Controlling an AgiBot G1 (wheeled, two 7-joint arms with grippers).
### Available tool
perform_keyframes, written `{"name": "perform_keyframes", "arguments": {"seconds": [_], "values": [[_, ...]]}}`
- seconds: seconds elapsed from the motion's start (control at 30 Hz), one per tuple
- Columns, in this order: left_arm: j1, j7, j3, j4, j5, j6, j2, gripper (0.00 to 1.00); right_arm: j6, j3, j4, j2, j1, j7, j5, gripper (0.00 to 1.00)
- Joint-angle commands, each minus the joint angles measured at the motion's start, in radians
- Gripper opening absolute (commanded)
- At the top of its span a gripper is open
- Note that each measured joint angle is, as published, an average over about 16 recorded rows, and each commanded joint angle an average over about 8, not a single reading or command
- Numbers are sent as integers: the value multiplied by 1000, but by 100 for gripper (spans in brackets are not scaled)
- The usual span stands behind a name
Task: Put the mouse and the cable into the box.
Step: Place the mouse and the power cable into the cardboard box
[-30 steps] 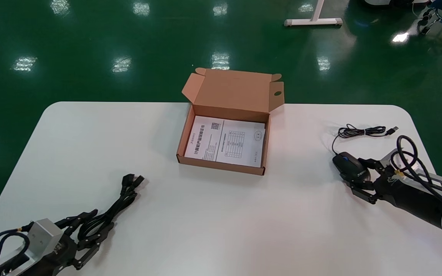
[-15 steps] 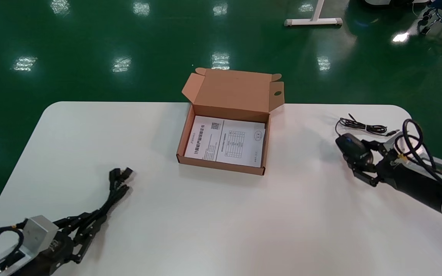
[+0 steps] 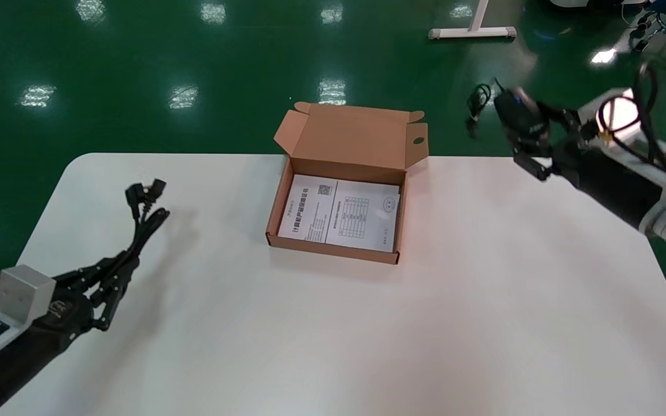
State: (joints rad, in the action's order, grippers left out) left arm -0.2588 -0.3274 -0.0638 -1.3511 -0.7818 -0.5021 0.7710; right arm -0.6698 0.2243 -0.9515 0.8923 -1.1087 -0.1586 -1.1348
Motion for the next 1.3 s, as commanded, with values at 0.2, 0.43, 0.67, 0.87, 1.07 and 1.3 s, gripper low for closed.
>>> {"name": "perform_keyframes", "arguments": {"seconds": [0.2,0.43,0.67,0.87,1.07,1.3], "values": [[-9,-19,-13,-1,6,1,23,0,-57,37,-93,4,-77,92,2,0],[-5,-35,-20,-2,10,-1,45,0,-130,98,-190,-17,-101,218,-14,0],[5,-45,-30,-2,16,-3,58,0,-162,151,-263,-34,-71,296,-46,0],[13,-54,-40,-2,20,-5,65,0,-176,191,-278,-24,-48,323,-76,0],[26,-63,-55,-3,25,-8,66,0,-180,218,-239,7,-39,303,-100,0],[42,-75,-69,-4,32,-13,75,0,-192,236,-140,66,-42,227,-111,0]]}}
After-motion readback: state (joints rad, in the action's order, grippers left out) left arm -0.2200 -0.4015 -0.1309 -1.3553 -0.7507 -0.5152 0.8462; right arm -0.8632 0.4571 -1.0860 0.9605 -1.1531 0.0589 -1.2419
